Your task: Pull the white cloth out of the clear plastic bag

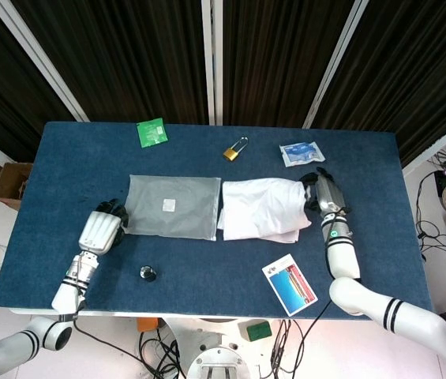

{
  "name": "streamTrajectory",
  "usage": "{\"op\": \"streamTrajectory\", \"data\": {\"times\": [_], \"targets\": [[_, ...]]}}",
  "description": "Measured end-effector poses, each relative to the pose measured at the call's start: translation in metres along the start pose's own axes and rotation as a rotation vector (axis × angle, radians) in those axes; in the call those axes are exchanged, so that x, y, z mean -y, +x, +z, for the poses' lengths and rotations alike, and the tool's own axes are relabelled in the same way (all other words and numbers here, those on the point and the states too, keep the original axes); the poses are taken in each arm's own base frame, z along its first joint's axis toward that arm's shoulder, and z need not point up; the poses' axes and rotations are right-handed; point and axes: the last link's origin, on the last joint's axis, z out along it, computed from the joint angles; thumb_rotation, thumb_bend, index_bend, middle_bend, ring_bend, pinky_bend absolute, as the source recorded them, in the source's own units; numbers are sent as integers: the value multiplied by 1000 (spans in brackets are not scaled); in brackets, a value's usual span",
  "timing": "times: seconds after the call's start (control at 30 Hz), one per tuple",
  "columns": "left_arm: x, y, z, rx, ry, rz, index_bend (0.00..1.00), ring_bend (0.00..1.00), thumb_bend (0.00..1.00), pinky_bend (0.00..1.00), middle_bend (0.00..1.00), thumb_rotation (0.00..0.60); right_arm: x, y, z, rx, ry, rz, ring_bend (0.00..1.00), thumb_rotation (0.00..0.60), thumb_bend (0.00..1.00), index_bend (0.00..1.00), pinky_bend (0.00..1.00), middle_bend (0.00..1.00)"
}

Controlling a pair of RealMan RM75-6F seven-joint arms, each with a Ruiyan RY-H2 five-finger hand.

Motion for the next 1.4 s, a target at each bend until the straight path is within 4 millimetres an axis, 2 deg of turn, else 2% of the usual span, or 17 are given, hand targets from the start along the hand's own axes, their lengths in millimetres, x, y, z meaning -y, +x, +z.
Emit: {"op": "streamTrajectory", "data": {"times": [0.2, 0.23, 0.27, 0.3, 0.37, 0.4, 0.43, 0.5, 0.6, 0.73, 0.9, 0.97, 1.07, 1.23, 1.4], "targets": [[13, 3, -5, 6, 22, 19, 709, 181, 541, 259, 334, 600, -26, 26, -2, -47, -45, -14, 40, 600, 535, 802, 89, 349], [13, 3, -5, 8, 23, 17, 678, 181, 537, 256, 321, 600, -29, 26, -2, -48, -52, -22, 40, 600, 534, 788, 88, 340], [13, 2, -6, 13, 21, 14, 598, 174, 509, 250, 295, 600, -33, 26, -2, -47, -58, -34, 36, 600, 522, 741, 83, 315], [13, 2, -6, 18, 21, 11, 529, 167, 465, 245, 274, 600, -38, 25, -2, -41, -64, -55, 24, 600, 488, 650, 71, 276], [11, 2, -7, 30, 22, -5, 327, 145, 293, 235, 217, 600, -44, 23, -3, -22, -70, -92, 5, 600, 355, 401, 35, 189], [10, 2, -7, 33, 24, -16, 271, 139, 234, 233, 201, 600, -47, 21, -3, -1, -72, -121, 0, 600, 239, 205, 13, 122], [9, 3, -8, 35, 26, -31, 253, 136, 213, 232, 195, 600, -49, 21, -4, 16, -73, -147, 0, 600, 150, 85, 2, 75], [5, 6, -9, 38, 32, -73, 229, 125, 178, 224, 184, 600, -54, 23, -7, 52, -73, -219, 0, 600, 53, 4, 0, 23], [3, 14, -12, 40, 45, -141, 218, 118, 149, 215, 178, 600, -57, 32, -14, 96, -69, -298, 0, 600, 0, 0, 0, 0], [11, 33, -21, 37, 68, -211, 218, 118, 147, 213, 178, 600, -56, 53, -27, 145, -62, -320, 0, 600, 17, 0, 0, 3], [41, 66, -42, 2, 131, -228, 218, 119, 147, 213, 178, 600, -61, 92, -51, 119, -57, -299, 0, 600, 105, 2, 37, 70], [53, 78, -52, -14, 160, -221, 222, 118, 147, 213, 178, 600, -64, 101, -60, 92, -43, -291, 0, 600, 173, 40, 78, 119], [78, 96, -73, -30, 216, -198, 238, 119, 147, 212, 178, 600, -69, 116, -76, 19, -4, -308, 4, 600, 219, 118, 118, 169], [103, 118, -111, -39, 283, -176, 249, 119, 147, 210, 178, 600, -82, 142, -113, -142, 78, -388, 7, 600, 228, 165, 125, 184], [109, 131, -153, -78, 328, -188, 253, 119, 147, 209, 179, 600, -111, 154, -166, -232, 93, -419, 7, 600, 229, 167, 125, 184]]}}
